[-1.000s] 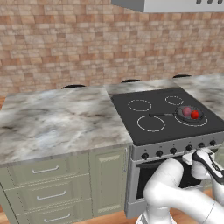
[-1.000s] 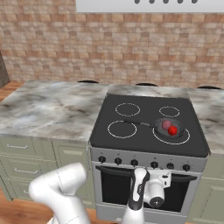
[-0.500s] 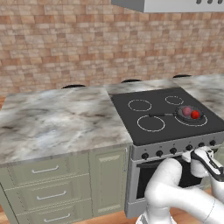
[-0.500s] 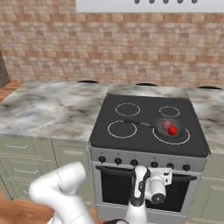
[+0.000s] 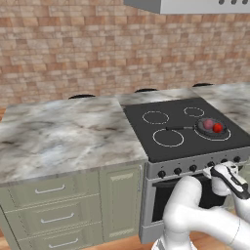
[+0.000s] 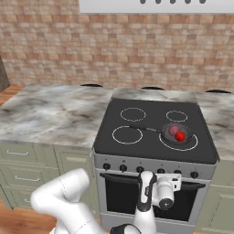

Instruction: Place the pan on the front right burner on the stove. Then place the tomato and the onion in the pan and turn on the front right burner.

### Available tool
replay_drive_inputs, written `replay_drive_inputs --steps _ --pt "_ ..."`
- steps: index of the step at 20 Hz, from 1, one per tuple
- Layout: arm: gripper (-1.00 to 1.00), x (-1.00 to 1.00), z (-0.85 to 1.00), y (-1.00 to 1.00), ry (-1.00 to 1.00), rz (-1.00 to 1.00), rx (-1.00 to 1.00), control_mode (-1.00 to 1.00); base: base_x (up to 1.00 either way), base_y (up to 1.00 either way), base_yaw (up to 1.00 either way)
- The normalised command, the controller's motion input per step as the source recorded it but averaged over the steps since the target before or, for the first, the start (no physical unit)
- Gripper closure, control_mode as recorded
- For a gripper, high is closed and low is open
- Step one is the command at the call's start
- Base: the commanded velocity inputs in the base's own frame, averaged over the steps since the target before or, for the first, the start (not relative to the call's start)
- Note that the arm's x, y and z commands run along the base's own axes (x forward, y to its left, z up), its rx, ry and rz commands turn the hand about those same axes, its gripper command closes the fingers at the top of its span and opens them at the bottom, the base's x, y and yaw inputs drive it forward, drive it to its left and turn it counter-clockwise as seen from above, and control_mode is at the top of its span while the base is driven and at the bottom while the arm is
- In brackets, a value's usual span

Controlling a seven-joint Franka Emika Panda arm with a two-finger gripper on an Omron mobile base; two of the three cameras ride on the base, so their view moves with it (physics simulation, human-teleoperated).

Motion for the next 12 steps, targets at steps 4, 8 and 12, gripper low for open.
replay_drive_inputs --steps 4,8,12 --pt "-1.00 0.22 -0.17 0.00 0.03 0.00 0.00 -1.00 0.00 0.00 0.00" --pt "1.00 0.24 -0.16 0.00 0.04 0.00 -0.01 -1.00 0.00 0.00 0.00" --pt "1.00 0.02 -0.14 0.00 0.00 0.00 -0.03 -1.00 0.00 0.00 0.00"
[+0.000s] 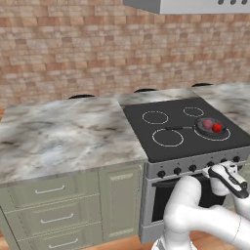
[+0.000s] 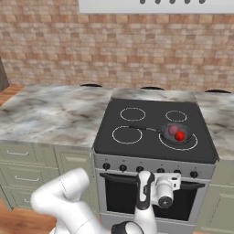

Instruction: Place the pan on the front right burner on the stove. Then place the tomato and the onion in the pan and turn on the front right burner.

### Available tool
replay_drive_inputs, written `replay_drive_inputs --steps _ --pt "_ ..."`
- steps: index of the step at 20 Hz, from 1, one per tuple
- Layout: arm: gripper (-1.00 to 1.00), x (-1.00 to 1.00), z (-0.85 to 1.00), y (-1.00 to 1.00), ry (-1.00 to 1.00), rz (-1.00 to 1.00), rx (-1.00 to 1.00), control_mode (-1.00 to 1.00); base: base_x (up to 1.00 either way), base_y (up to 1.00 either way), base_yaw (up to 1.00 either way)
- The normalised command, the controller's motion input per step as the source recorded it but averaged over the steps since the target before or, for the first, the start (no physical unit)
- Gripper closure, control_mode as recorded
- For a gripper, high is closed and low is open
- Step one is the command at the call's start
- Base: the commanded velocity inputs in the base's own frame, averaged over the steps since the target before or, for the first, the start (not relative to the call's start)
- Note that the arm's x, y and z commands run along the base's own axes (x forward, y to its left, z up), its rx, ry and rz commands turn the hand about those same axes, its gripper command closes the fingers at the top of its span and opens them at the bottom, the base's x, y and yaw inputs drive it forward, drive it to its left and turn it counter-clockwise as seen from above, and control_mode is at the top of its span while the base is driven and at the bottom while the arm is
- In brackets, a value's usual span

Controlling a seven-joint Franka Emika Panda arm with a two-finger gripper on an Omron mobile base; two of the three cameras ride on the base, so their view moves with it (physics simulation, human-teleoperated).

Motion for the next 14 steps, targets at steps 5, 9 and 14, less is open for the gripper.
replay_drive_inputs --steps 5,9,14 --pt "1.00 0.00 -0.06 0.06 0.00 0.00 -0.05 -1.00 0.00 0.00 0.00" --pt "1.00 0.00 -0.10 0.06 0.00 -0.01 -0.04 -1.00 0.00 0.00 0.00" --pt "1.00 0.00 -0.09 0.00 0.00 0.00 -0.05 -1.00 0.00 0.00 0.00"
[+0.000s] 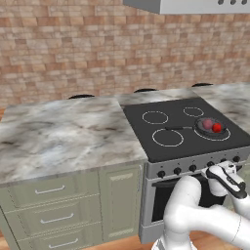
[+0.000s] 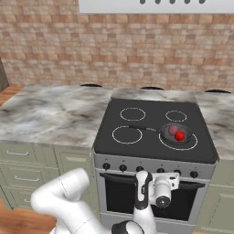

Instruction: Place the pan on the front right burner on the stove. Then place the tomato and the onion in the pan and turn on the front right burner.

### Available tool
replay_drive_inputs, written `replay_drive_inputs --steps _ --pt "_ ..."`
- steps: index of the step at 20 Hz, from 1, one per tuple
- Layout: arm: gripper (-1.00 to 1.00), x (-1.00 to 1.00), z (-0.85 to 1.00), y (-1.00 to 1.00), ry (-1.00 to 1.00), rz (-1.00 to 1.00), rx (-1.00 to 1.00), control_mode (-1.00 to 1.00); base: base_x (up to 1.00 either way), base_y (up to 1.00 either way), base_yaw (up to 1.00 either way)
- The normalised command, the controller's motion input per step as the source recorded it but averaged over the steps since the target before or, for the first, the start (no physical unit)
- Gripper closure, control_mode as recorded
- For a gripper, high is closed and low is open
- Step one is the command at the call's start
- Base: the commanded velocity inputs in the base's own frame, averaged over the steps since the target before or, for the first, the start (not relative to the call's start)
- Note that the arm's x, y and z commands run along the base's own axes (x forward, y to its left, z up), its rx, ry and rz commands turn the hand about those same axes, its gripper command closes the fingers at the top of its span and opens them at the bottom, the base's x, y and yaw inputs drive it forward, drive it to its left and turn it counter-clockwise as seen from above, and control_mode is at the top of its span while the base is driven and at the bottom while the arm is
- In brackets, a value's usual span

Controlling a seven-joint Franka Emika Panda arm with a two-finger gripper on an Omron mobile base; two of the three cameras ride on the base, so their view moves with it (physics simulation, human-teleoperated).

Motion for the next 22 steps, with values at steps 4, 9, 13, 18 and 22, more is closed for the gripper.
replay_drive_inputs --steps 4,9,13,18,22 --pt "1.00 0.00 -0.04 0.00 -0.07 0.00 -0.17 -1.00 0.00 0.00 0.00" --pt "1.00 0.00 -0.09 0.00 -0.10 0.01 -0.20 -1.00 0.00 0.00 0.00" --pt "1.00 0.00 -0.12 0.00 -0.13 0.03 -0.21 -1.00 0.00 0.00 0.00" --pt "1.00 0.00 -0.11 0.00 -0.17 0.03 -0.24 -1.00 0.00 0.00 0.00" --pt "1.00 0.00 -0.09 0.04 -0.20 0.05 -0.27 -1.00 0.00 0.00 0.00"
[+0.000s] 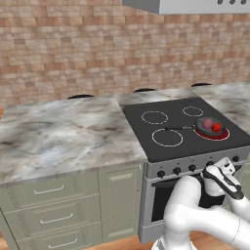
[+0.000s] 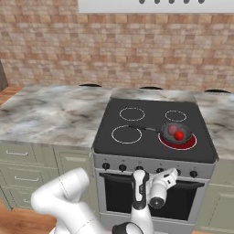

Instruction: Place the pan on the front right burner on the stove. Then place the tomato and the onion in the pan and turn on the front right burner.

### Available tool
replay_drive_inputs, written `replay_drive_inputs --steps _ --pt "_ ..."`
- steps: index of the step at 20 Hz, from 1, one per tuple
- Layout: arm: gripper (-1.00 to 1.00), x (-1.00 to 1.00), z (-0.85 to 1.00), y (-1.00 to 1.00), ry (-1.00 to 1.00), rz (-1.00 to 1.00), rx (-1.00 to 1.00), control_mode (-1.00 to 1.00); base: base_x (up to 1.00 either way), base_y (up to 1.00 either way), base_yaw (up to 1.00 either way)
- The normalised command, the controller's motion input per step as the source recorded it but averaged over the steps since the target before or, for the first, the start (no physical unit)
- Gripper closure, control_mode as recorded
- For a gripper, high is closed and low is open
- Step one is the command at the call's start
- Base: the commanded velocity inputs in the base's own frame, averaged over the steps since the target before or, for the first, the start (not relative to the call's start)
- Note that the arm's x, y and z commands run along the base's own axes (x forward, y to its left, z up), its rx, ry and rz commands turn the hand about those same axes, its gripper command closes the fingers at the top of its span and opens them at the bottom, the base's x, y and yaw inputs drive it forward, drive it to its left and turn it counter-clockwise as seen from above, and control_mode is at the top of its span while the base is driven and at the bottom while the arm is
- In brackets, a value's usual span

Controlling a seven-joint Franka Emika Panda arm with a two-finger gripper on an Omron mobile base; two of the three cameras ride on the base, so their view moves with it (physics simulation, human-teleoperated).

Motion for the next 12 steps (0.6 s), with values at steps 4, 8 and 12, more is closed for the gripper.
replay_drive_inputs --steps 4,8,12 --pt "1.00 0.00 -0.10 0.04 -0.24 0.06 -0.28 -1.00 0.00 0.00 0.00" --pt "1.00 0.00 -0.07 0.04 -0.23 0.07 -0.26 -1.00 0.00 0.00 0.00" --pt "1.00 0.00 -0.03 0.00 -0.18 0.06 -0.20 -1.00 0.00 0.00 0.00"
